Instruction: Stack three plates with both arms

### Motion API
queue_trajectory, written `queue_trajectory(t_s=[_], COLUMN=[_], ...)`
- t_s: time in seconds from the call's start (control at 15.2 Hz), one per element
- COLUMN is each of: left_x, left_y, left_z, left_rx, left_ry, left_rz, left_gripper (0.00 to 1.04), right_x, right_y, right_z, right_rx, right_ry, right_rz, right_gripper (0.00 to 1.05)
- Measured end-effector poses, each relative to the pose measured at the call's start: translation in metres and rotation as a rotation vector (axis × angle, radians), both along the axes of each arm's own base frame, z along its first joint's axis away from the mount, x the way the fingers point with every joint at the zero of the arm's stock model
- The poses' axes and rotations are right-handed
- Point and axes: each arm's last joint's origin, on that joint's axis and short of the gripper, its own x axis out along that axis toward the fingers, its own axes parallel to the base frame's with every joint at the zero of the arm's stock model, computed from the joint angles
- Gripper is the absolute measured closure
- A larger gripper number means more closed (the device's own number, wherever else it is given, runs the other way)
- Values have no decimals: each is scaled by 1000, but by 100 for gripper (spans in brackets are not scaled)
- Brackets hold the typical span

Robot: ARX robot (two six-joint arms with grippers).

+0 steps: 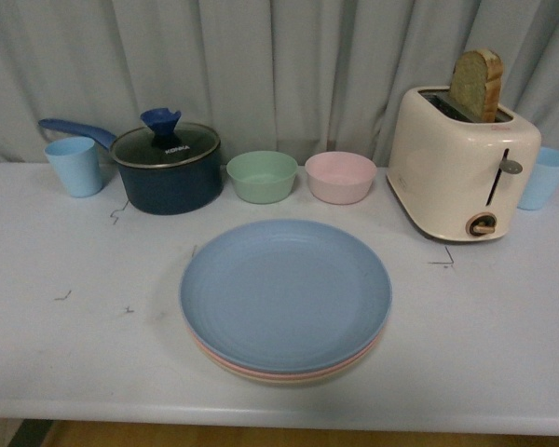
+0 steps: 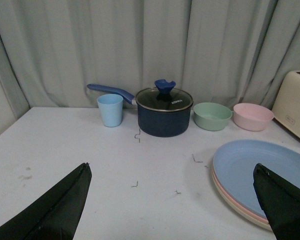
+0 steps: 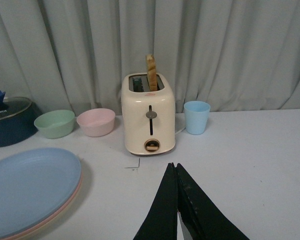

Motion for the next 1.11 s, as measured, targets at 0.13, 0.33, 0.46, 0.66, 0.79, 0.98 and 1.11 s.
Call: queue_trajectory(t_s=[0.13,0.33,0.46,0.66,0.79,0.98,1.11], left_x=[0,0,0,0,0,0,0], left_y=[0,0,0,0,0,0,0], left_z=[0,0,0,0,0,0,0], left_rx=[0,0,0,0,0,0,0], left_ry=[0,0,-1,0,0,0,0], left_rz=[0,-1,0,0,0,0,0], left_gripper=[7,7,7,7,7,7,7], right_x=[-2,-13,-13,-13,-13,-13,-13], right_y=[0,0,0,0,0,0,0], right_z=[0,-1,-4,-4,-4,-4,-4], right_rx=[0,0,0,0,0,0,0], right_ry=[2,-2,10,10,11,10,11], right_rz=[0,2,2,2,2,2,2], right_gripper=[103,103,81,34,21,4,7])
